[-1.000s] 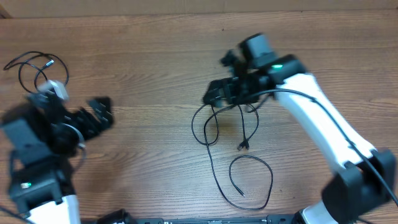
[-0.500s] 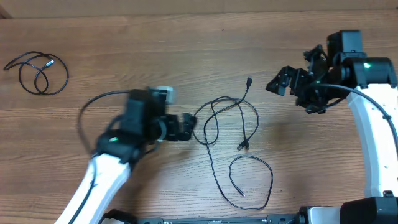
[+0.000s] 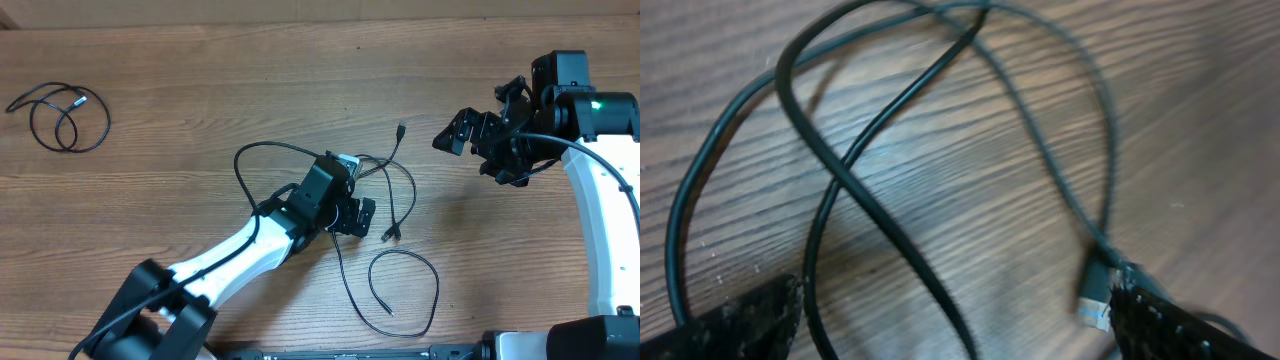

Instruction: Untangle cables

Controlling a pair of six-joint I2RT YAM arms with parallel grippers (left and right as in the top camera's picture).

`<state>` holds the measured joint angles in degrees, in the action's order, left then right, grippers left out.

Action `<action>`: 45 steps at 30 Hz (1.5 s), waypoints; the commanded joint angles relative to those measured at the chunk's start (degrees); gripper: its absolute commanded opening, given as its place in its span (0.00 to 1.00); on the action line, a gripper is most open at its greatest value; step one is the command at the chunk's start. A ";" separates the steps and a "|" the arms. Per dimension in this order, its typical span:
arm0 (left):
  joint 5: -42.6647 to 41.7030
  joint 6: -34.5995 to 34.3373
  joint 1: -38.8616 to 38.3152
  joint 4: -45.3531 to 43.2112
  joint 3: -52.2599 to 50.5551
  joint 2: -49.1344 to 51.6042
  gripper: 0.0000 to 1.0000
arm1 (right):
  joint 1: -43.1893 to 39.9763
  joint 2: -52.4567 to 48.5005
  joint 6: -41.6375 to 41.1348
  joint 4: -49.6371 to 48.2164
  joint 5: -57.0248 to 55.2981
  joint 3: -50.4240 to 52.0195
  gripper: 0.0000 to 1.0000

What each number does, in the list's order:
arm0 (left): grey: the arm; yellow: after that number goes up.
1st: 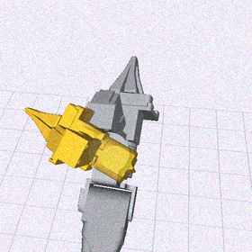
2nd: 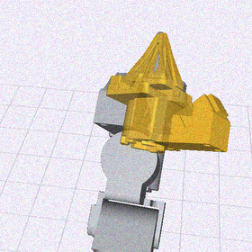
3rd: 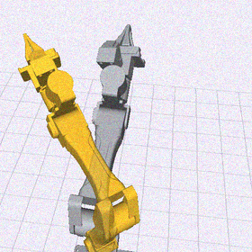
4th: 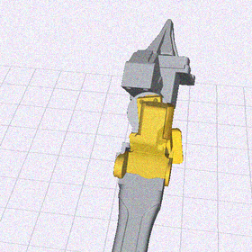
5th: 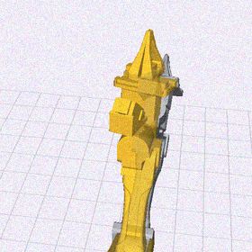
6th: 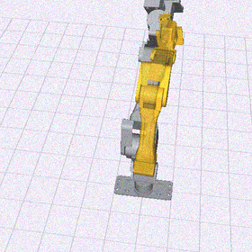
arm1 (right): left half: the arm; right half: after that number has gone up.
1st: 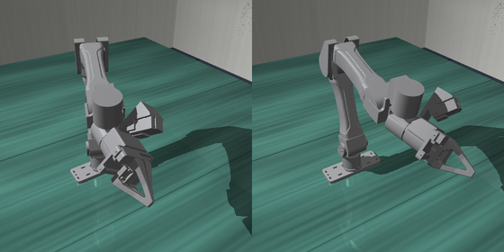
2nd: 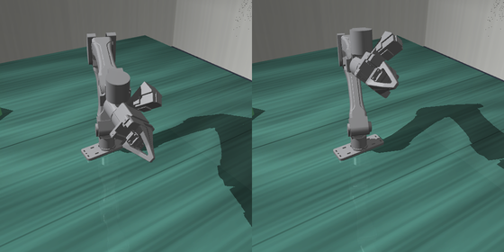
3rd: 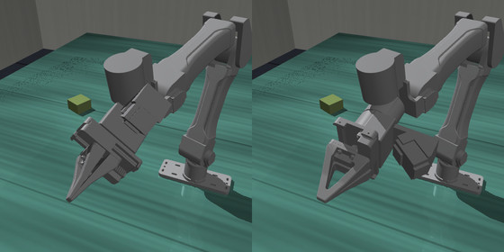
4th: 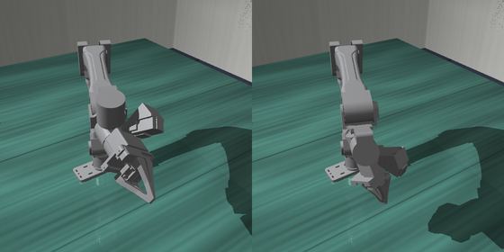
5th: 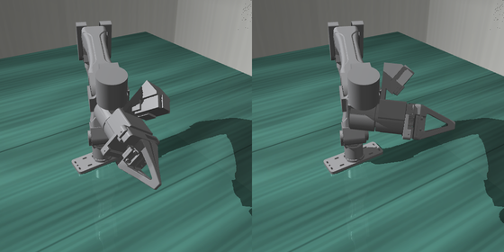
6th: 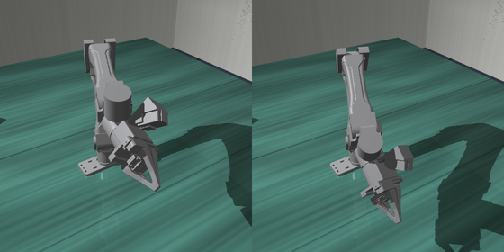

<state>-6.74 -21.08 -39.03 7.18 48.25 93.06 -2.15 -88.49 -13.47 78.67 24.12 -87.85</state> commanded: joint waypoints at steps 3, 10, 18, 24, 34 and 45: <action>-0.76 -1.68 0.00 -4.17 0.13 2.93 0.85 | -0.17 0.72 0.00 -0.13 -0.13 -0.24 1.00; -4.83 -1.66 0.00 -8.04 0.68 2.84 0.34 | -0.17 0.72 0.00 -0.13 -0.13 -0.24 1.00; -5.60 -1.68 0.61 -7.74 1.42 2.23 0.04 | -0.17 0.72 -0.02 -0.13 -0.11 -0.24 1.00; -6.86 -1.66 4.46 -6.36 5.88 -2.91 0.04 | -0.17 0.72 0.00 -0.13 -0.13 -0.24 1.00; -17.16 -8.61 18.80 -4.39 18.23 -14.51 0.04 | -0.17 0.72 0.00 -0.13 -0.13 -0.24 1.00; -30.18 -59.69 30.05 -3.37 20.04 -15.23 0.04 | -0.17 0.72 0.00 -0.13 -0.11 -0.24 1.00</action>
<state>-28.60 -63.96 -9.54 5.02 67.96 76.51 -2.15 -88.49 -13.47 78.74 23.99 -87.85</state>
